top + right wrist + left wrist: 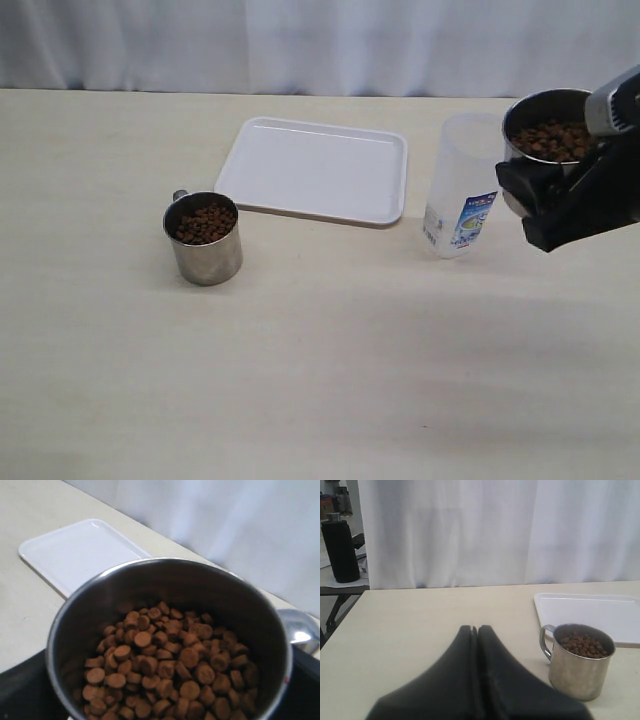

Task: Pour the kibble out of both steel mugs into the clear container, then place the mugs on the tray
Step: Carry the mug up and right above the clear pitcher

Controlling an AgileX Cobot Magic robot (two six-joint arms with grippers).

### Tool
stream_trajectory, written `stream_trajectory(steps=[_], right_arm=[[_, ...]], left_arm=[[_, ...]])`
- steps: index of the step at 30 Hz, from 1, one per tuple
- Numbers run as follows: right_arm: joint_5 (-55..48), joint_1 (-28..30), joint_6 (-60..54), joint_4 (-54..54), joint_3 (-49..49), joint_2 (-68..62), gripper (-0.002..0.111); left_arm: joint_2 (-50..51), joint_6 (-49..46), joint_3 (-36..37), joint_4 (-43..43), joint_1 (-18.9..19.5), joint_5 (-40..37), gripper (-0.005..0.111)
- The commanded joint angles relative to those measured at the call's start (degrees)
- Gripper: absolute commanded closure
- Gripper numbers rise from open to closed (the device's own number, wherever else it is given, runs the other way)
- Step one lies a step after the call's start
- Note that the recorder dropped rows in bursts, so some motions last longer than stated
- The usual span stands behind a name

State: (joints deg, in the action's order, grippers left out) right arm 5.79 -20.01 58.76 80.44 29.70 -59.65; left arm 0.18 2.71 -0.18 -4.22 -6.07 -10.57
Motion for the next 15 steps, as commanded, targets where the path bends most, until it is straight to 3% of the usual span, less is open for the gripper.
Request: stream_trajectory(steps=[1, 15], right_arm=[[-0.22, -0.1, -1.53, -0.33, 1.15, 0.48, 0.104], [-6.89, -0.1, -4.2, -0.33, 1.63, 0.48, 0.104]], left_arm=[[-0.18, 0.17, 0.18, 0.14, -0.31, 0.67, 0.107], [-0.18, 0.17, 0.18, 0.14, -0.31, 0.67, 0.107]])
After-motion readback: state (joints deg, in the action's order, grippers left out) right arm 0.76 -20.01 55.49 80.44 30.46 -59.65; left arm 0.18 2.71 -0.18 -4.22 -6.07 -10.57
